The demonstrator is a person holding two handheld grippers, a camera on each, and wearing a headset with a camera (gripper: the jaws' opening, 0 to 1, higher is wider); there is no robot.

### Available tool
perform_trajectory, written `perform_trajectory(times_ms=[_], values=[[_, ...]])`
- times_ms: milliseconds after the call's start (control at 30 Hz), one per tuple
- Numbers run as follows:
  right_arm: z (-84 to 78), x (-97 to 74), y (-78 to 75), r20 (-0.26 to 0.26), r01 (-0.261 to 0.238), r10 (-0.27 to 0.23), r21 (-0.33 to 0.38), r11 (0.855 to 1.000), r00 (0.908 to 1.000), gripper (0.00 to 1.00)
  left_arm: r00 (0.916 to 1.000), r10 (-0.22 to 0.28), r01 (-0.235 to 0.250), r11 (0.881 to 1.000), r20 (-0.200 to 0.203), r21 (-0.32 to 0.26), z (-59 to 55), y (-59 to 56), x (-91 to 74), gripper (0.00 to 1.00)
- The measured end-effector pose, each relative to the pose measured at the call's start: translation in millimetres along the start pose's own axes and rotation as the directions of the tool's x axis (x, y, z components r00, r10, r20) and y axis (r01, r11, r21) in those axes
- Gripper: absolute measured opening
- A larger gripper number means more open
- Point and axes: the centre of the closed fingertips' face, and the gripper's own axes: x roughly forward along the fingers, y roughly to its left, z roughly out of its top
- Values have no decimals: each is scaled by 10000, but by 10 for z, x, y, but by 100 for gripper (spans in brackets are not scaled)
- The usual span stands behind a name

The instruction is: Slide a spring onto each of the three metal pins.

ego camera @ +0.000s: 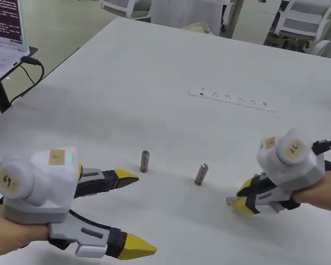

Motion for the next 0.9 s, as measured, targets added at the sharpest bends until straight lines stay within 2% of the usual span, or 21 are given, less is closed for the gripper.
perform_trajectory(times_ms=[200, 600, 900], values=[[-85, 13, 23, -350, 62, -69, -181, 9998, 9994, 14, 10000, -9, 9, 10000, 5, -19, 2, 0, -1, 74], [-167, 3, 57, -722, 110, -152, -579, 9983, 9973, 11, 10000, -51, 51, 10000, 4, -1, 16, -11, -9, 72], [-129, -21, 108, -647, 25, -62, -571, 9984, 9979, 8, 9999, -108, 108, 9999, -25, 43, 34, -29, -13, 70]])
